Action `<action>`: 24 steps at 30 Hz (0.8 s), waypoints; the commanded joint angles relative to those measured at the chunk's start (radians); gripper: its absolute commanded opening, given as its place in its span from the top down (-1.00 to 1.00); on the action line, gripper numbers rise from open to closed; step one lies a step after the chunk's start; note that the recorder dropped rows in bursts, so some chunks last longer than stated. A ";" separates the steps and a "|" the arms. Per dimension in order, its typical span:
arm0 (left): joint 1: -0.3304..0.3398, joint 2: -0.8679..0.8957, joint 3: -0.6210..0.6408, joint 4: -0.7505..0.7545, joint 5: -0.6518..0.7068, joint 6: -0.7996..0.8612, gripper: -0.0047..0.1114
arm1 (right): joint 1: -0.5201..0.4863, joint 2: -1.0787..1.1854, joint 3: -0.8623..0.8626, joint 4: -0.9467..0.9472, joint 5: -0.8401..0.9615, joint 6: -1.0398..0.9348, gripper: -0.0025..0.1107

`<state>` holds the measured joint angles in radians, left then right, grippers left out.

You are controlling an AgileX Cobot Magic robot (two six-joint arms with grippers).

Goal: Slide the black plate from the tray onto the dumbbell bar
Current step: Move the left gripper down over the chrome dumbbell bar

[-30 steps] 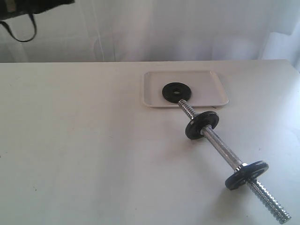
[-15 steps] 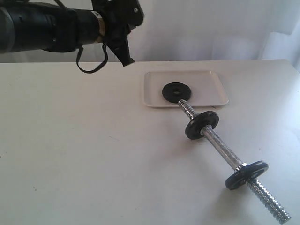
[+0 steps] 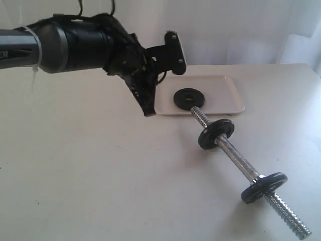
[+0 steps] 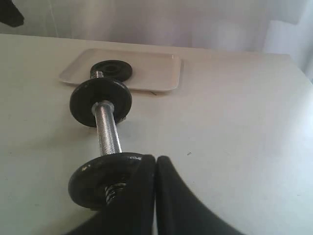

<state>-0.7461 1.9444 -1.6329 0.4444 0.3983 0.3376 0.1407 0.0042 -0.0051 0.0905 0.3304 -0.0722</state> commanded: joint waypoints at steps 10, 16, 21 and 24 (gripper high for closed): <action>-0.055 0.272 -0.358 -1.020 0.414 1.226 0.92 | -0.002 -0.004 0.005 -0.005 -0.010 -0.001 0.96; -0.057 0.314 -0.358 -1.020 0.334 1.389 0.84 | -0.002 -0.004 0.005 -0.005 -0.010 -0.001 0.96; -0.059 0.335 -0.358 -1.020 0.285 1.459 0.25 | -0.002 -0.004 0.005 -0.005 -0.010 -0.001 0.96; -0.059 0.349 -0.358 -1.047 0.276 1.462 -0.15 | -0.002 -0.004 0.005 -0.005 -0.010 -0.001 0.96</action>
<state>-0.8000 2.2852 -1.9853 -0.5608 0.6740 1.7883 0.1407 0.0042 -0.0051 0.0905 0.3304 -0.0722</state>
